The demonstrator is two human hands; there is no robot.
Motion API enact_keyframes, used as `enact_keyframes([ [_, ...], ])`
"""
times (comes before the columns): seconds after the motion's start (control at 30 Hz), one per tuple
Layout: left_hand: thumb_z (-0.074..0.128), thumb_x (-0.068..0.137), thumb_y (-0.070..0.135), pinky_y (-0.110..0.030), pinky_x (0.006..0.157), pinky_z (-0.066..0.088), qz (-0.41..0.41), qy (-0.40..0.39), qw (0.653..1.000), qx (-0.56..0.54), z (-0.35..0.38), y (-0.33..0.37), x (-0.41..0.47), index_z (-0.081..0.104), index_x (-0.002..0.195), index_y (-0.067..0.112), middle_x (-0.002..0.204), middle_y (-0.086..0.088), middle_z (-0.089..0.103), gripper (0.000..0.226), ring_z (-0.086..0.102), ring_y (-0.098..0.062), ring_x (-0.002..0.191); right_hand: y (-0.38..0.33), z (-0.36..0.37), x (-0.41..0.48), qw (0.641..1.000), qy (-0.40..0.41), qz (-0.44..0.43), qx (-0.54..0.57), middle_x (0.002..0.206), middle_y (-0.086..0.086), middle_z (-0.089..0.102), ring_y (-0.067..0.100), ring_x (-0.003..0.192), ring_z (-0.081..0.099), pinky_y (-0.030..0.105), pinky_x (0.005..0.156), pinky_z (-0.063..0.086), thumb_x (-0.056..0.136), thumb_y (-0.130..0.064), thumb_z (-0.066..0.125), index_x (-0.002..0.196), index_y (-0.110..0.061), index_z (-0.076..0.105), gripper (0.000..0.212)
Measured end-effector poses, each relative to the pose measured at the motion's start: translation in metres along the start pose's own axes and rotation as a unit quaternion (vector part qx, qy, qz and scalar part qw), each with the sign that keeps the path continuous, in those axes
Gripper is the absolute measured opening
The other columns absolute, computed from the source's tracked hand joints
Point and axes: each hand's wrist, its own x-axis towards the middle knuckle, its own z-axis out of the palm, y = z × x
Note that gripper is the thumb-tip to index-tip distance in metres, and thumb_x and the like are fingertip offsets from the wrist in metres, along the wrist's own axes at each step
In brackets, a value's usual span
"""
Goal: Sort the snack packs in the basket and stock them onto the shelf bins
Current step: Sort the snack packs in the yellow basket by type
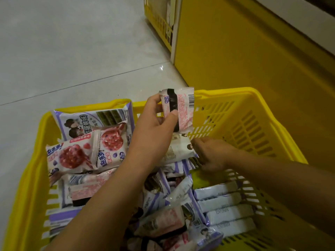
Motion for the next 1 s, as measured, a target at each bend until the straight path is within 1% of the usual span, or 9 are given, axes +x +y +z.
enact_keyframes([
  [0.13, 0.051, 0.098, 0.019, -0.017, 0.063, 0.054, 0.026, -0.061, 0.993, 0.093, -0.009, 0.008, -0.005, 0.04, 0.131, 0.039, 0.106, 0.017, 0.061, 0.04, 0.067, 0.002, 0.076, 0.006, -0.021, -0.009, 0.995, -0.097, 0.012, -0.024, 0.119, 0.004, 0.057, 0.026, 0.101, 0.055, 0.036, 0.081, 0.051, 0.066, -0.063, 0.057, 0.136, -0.028, 0.034, 0.081],
  [0.23, 0.047, 0.097, 0.022, -0.018, 0.056, 0.046, 0.05, -0.193, 0.935, 0.294, -0.018, 0.016, -0.011, 0.019, 0.143, 0.051, 0.118, 0.011, 0.057, 0.061, 0.06, -0.001, 0.066, -0.003, -0.032, -0.013, 0.976, -0.212, 0.03, 0.035, 0.124, 0.003, 0.056, 0.024, 0.1, 0.052, 0.035, 0.085, 0.048, 0.075, -0.05, 0.059, 0.129, -0.026, 0.049, 0.06],
  [0.37, 0.053, 0.093, 0.021, -0.037, 0.087, 0.051, 0.004, -0.362, 0.768, 0.528, -0.022, 0.015, -0.025, 0.016, 0.14, 0.054, 0.139, 0.006, 0.042, 0.068, 0.055, -0.017, 0.11, -0.016, -0.029, -0.022, 0.962, -0.264, 0.04, 0.062, 0.134, 0.009, 0.054, 0.027, 0.116, 0.052, 0.034, 0.095, 0.042, 0.093, -0.034, 0.048, 0.13, -0.014, 0.058, 0.042],
  [0.47, 0.052, 0.095, 0.028, -0.04, 0.087, 0.049, 0.001, -0.419, 0.622, 0.661, -0.016, 0.004, -0.043, 0.04, 0.135, 0.035, 0.126, 0.002, 0.049, 0.042, 0.056, -0.023, 0.106, -0.02, -0.018, -0.033, 0.969, -0.242, 0.036, 0.022, 0.135, 0.015, 0.052, 0.029, 0.119, 0.051, 0.032, 0.093, 0.04, 0.099, -0.03, 0.039, 0.136, -0.01, 0.049, 0.043],
  [0.53, 0.05, 0.097, 0.031, -0.047, 0.099, 0.037, 0.016, -0.449, 0.507, 0.736, -0.01, -0.004, -0.051, 0.05, 0.132, 0.023, 0.135, -0.008, 0.048, 0.036, 0.05, -0.028, 0.118, -0.019, -0.013, -0.041, 0.972, -0.217, 0.021, 0.082, 0.143, 0.014, 0.045, 0.03, 0.124, 0.047, 0.033, 0.097, 0.039, 0.098, -0.026, 0.043, 0.146, -0.015, 0.033, 0.05],
  [0.6, 0.05, 0.097, 0.031, -0.051, 0.109, 0.024, 0.009, -0.459, 0.45, 0.766, -0.004, -0.008, -0.054, 0.049, 0.136, 0.016, 0.15, -0.015, 0.033, 0.042, 0.033, -0.034, 0.135, -0.023, -0.009, -0.047, 0.974, -0.18, -0.002, 0.137, 0.144, 0.01, 0.044, 0.028, 0.125, 0.047, 0.032, 0.096, 0.041, 0.095, -0.027, 0.053, 0.149, -0.019, 0.025, 0.061],
  [0.87, 0.052, 0.096, 0.024, -0.049, 0.109, 0.024, 0.013, -0.473, 0.474, 0.743, -0.009, -0.013, -0.047, 0.062, 0.116, 0.017, 0.121, -0.005, 0.06, 0.023, 0.053, -0.026, 0.114, -0.037, -0.024, -0.046, 0.991, -0.13, -0.009, -0.042, 0.109, 0.012, 0.061, 0.025, 0.087, 0.054, 0.029, 0.065, 0.036, 0.097, -0.037, 0.047, 0.114, -0.01, 0.056, 0.032],
  [0.93, 0.052, 0.095, 0.026, -0.043, 0.102, 0.033, 0.041, -0.448, 0.518, 0.728, -0.008, -0.018, -0.047, 0.059, 0.119, 0.018, 0.123, -0.004, 0.057, 0.025, 0.052, -0.024, 0.113, -0.043, -0.015, -0.045, 0.982, -0.156, -0.016, -0.107, 0.114, 0.011, 0.06, 0.026, 0.098, 0.058, 0.029, 0.069, 0.041, 0.098, -0.02, 0.048, 0.12, -0.011, 0.055, 0.025],
  [1.0, 0.051, 0.096, 0.032, -0.039, 0.094, 0.043, 0.056, -0.423, 0.614, 0.664, -0.005, -0.022, -0.045, 0.053, 0.13, 0.023, 0.129, -0.001, 0.053, 0.036, 0.053, -0.022, 0.115, -0.046, -0.005, -0.042, 0.981, -0.159, -0.013, -0.114, 0.116, 0.011, 0.06, 0.027, 0.103, 0.059, 0.031, 0.073, 0.043, 0.096, -0.013, 0.048, 0.122, -0.011, 0.056, 0.026],
])
